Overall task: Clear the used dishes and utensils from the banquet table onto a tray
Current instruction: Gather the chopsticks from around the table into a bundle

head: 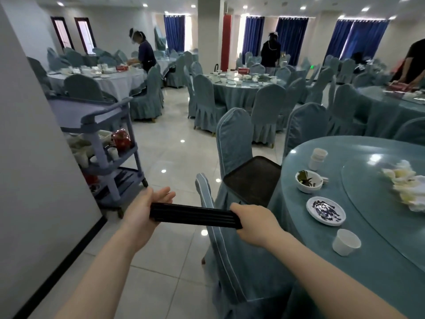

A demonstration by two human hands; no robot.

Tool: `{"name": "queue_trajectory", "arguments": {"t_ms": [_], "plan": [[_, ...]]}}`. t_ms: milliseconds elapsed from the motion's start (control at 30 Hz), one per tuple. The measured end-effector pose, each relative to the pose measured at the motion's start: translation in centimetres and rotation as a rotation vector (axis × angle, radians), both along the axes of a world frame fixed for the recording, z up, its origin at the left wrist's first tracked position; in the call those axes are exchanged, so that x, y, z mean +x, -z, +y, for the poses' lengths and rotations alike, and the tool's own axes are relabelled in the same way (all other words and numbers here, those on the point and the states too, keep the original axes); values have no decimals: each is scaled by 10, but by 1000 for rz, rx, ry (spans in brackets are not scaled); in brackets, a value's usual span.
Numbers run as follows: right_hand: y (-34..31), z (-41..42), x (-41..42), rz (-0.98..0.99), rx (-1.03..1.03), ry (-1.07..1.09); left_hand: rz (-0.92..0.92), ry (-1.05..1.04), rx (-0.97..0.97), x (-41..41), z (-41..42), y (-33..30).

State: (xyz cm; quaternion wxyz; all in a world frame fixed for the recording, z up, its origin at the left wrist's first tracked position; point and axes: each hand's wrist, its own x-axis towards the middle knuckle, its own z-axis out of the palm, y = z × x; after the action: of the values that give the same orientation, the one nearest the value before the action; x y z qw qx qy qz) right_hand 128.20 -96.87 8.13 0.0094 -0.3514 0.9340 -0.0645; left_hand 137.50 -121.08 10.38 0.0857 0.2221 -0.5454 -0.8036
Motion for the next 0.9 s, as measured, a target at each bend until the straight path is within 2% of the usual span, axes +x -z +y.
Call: {"name": "queue_trajectory", "arguments": {"t_ms": [133, 233, 567, 700, 900], "plan": [[4, -48, -59, 22, 11, -6, -54, 31, -184, -49, -39, 3], [3, -83, -112, -1, 0, 12, -44, 45, -221, -100, -73, 2], [19, -173, -250, -88, -70, 118, 48, 120, 31, -258, -186, 25], [30, -202, -298, -85, -105, 254, 37, 183, -16, -331, -233, 36], [42, -219, -345, -152, -193, 615, 39, 382, -14, -443, -279, 25]]}}
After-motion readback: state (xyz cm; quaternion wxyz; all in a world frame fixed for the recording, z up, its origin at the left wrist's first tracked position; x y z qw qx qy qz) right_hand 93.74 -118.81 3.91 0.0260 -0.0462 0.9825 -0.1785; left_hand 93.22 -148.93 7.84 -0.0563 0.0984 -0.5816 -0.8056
